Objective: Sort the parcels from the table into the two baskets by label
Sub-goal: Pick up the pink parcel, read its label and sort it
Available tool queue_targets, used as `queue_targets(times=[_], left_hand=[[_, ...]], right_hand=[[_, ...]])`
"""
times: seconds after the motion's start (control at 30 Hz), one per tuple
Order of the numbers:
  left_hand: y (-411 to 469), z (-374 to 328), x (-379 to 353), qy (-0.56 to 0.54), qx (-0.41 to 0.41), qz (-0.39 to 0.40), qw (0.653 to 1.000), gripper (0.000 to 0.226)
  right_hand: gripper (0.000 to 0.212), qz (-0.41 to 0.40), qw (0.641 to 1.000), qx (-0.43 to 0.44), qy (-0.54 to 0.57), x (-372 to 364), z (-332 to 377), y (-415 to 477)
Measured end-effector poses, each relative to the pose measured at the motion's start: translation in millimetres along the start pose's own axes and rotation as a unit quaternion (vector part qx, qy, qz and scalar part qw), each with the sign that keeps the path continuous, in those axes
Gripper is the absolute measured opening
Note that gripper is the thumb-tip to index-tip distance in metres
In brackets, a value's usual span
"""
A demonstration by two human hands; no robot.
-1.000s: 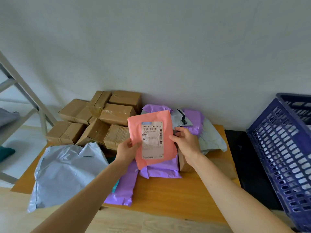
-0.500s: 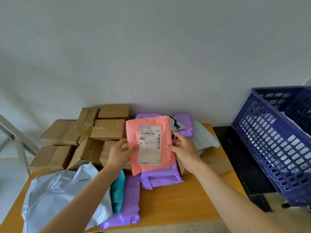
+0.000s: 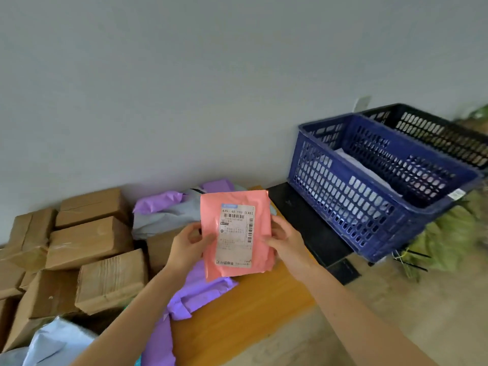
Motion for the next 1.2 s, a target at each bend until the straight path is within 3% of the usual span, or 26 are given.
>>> queue_targets(times=[0.23,0.5,0.67,1.2], left_hand=[[-27,-24,-124,0.009,-0.011,0.071,0.997,0.023],[-87,-65,-273,0.006,-0.038,0.114,0.993,0.016],[-120,-98,-349,0.013,-0.068,0.125,0.99,0.027],[-136,-158,-584,0.001,-0.095,0.218,0.971,0.017]], right_hand=[[0.061,-0.073,0.997,0.001,0.02,124,-9,6],[0.051,-0.114,0.992,0.025,0.047,281,-2,15],[0.047,-0.131,0.989,0.052,0.046,369,16,25],[0.052,-0.223,0.965,0.066,0.121,582,13,91]])
Point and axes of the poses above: each hand's wrist, its own y-axis towards the middle knuckle, its own x-axis out of the back of the hand, z = x × y, the point moved 8 cm from there along y, towards the middle knuckle, and after that the axes turned 10 degrees about -z, right-handed, at the moved point
